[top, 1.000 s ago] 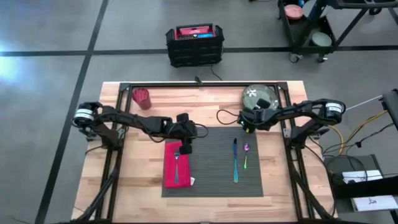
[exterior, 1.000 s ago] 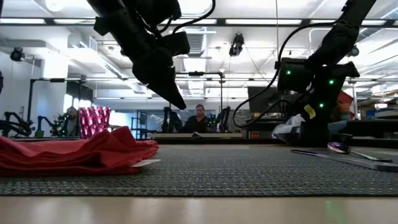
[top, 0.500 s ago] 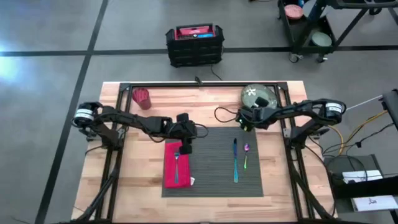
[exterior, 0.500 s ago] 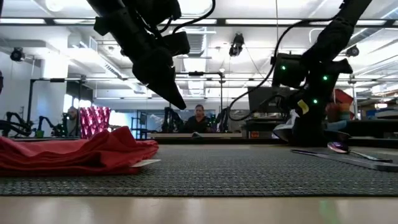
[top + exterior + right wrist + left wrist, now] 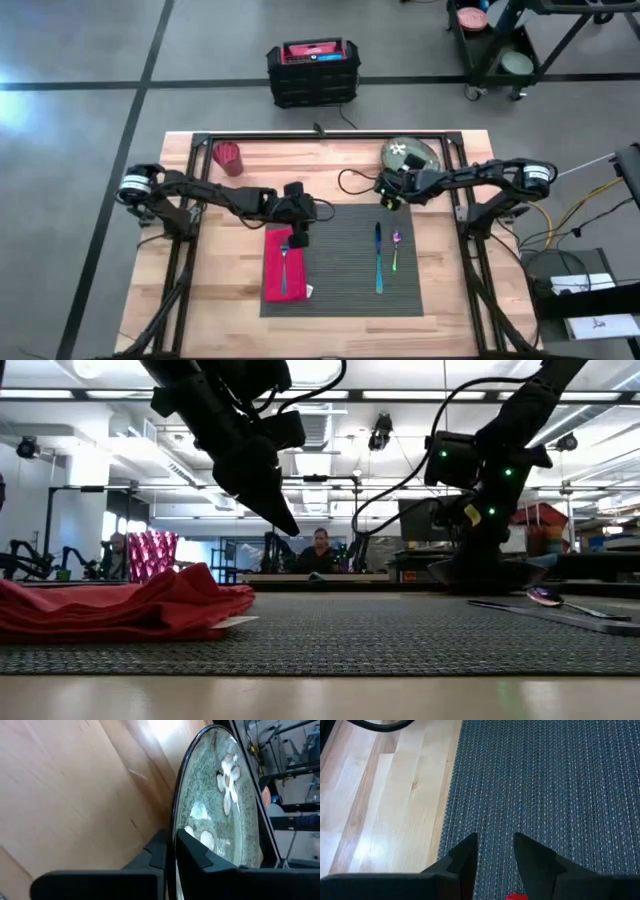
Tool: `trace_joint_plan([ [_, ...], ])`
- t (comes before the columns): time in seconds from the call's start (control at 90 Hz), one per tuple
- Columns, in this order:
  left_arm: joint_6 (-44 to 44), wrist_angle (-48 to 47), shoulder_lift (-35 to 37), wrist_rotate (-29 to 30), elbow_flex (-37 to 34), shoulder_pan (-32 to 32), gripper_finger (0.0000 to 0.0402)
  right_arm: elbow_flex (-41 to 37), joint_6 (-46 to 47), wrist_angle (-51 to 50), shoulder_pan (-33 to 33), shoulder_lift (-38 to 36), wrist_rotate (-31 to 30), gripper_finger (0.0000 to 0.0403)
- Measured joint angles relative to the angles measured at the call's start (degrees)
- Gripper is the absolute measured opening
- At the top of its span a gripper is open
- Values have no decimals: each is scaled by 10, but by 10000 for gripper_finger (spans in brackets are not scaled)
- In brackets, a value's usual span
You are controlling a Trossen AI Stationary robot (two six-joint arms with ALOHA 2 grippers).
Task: Set table place
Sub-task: Put the green plate on the center of the gray table mat
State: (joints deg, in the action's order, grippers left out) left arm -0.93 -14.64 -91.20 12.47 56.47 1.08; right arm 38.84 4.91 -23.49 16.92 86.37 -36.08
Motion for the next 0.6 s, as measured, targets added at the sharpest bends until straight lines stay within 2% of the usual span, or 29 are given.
trace_joint_plan([
  [0.6, 0, 0, 0, 0, 0, 0, 114, 1, 6, 0, -14, 0, 1, 6],
])
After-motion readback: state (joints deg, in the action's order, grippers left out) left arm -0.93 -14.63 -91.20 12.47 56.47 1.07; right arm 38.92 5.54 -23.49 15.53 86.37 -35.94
